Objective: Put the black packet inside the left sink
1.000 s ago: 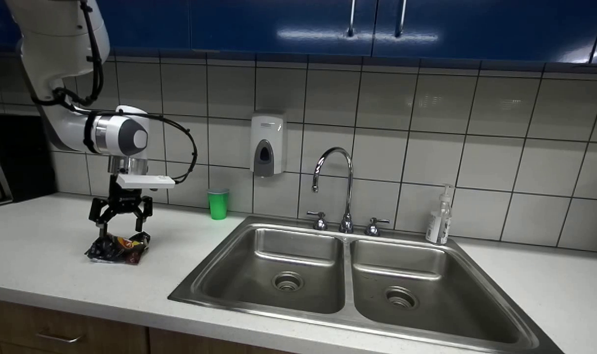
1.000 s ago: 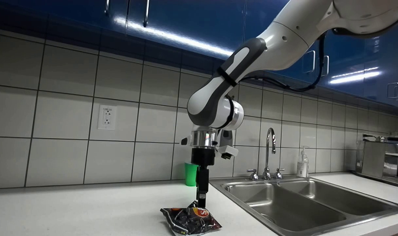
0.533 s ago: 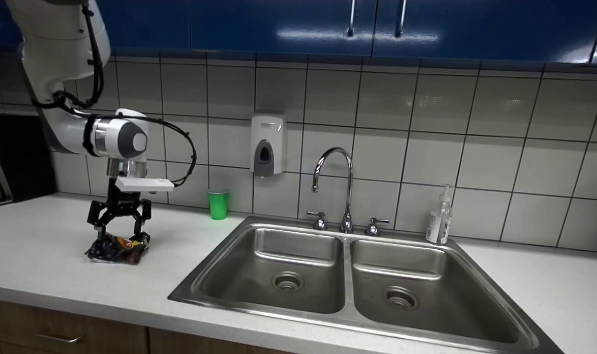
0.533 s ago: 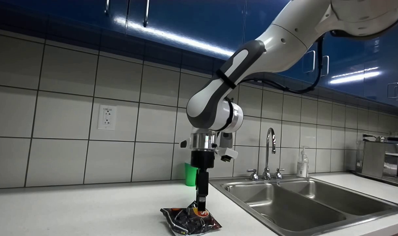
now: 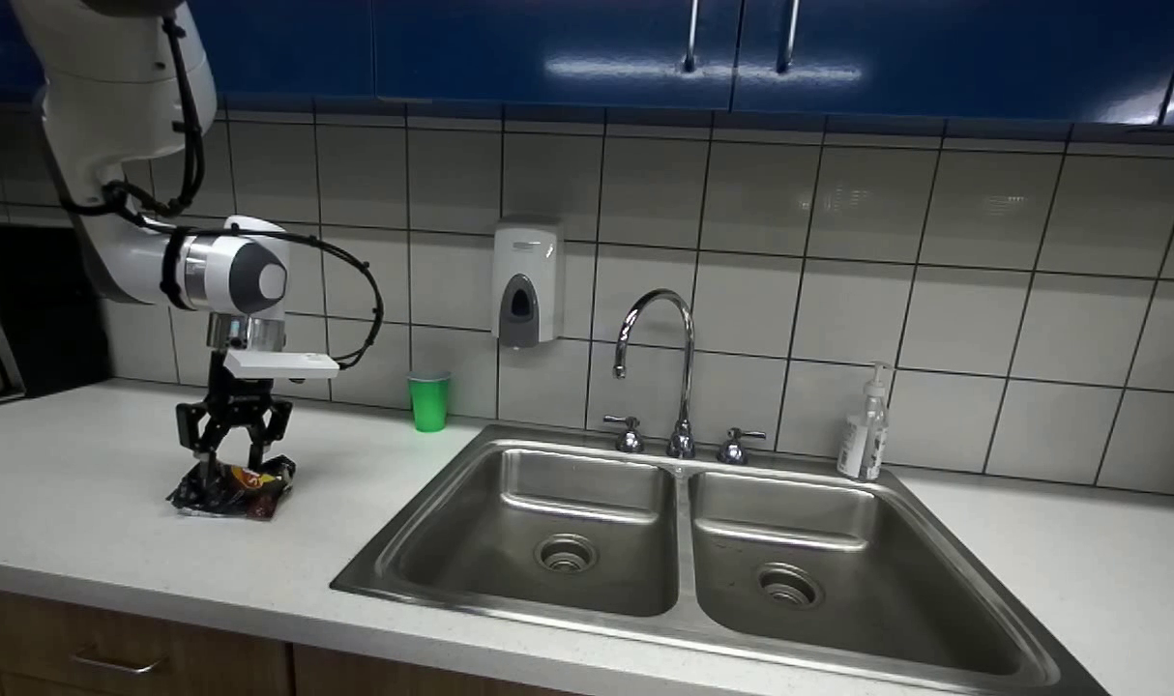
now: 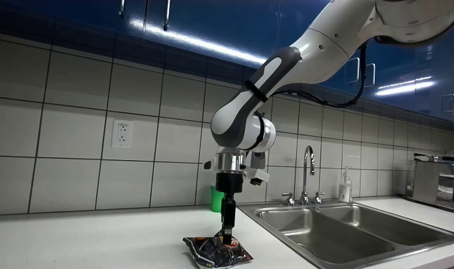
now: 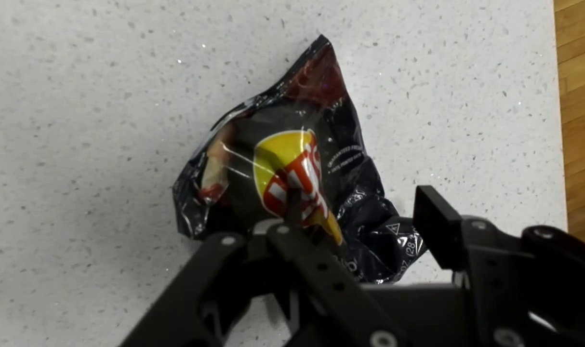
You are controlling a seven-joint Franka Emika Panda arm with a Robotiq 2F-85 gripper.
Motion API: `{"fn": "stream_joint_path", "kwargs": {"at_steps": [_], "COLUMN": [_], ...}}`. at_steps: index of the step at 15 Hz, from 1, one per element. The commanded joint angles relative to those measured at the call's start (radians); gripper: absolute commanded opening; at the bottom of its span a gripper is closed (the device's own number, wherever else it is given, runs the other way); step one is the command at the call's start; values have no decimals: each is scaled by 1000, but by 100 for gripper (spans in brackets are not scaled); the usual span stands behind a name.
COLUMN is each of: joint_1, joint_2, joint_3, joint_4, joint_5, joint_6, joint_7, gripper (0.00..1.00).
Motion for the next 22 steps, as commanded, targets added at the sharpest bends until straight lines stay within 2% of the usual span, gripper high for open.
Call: {"fn": "stream_joint_path", "kwargs": {"at_steps": [1, 5, 6, 10, 16, 22], "joint_1": [-19, -20, -21, -25, -60, -95], "joint_2": [11, 10, 9, 4, -73, -159], "joint_3": [20, 18, 18, 14, 3, -40], "joint_4": [23, 25, 25, 25, 2, -48], "joint_5": [-15, -16, -16, -15, 3, -5], "joint_6": [-7, -7, -7, -2, 40, 52], "joint_7": [-9, -8, -7, -1, 17, 69], "gripper": [33, 2, 0, 0, 0, 0]}}
